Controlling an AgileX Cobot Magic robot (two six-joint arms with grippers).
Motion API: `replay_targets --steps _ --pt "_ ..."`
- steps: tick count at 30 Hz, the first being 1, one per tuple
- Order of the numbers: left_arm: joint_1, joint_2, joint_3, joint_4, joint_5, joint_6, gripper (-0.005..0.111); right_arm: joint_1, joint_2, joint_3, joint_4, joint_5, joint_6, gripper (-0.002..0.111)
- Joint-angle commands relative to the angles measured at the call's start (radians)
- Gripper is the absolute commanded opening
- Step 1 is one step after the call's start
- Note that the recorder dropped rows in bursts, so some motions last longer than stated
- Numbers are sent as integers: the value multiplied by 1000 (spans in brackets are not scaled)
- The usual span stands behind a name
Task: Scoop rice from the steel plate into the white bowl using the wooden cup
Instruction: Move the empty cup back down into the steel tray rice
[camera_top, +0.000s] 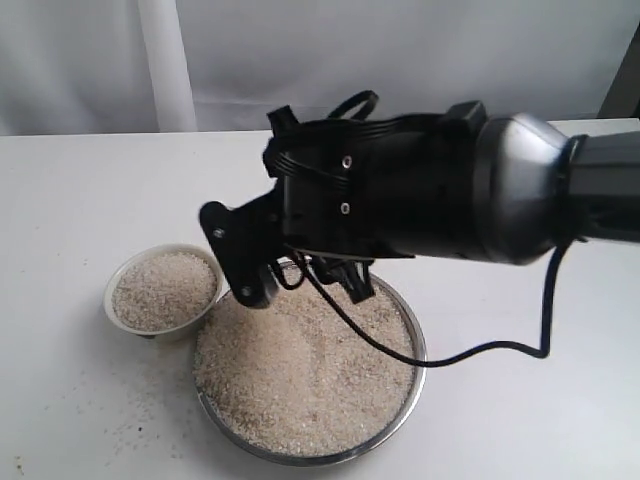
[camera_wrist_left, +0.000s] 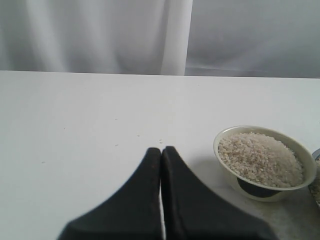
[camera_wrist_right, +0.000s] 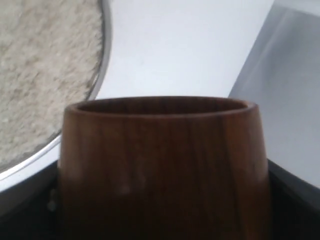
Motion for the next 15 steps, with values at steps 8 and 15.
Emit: replay_targets --steps 8,15 --pt "-4 -2 -8 -5 -10 -2 0 -73 94 101 -85 4 -3 0" --pt "-4 -2 -8 -5 -10 -2 0 -73 170 95 -109 -11 -3 0"
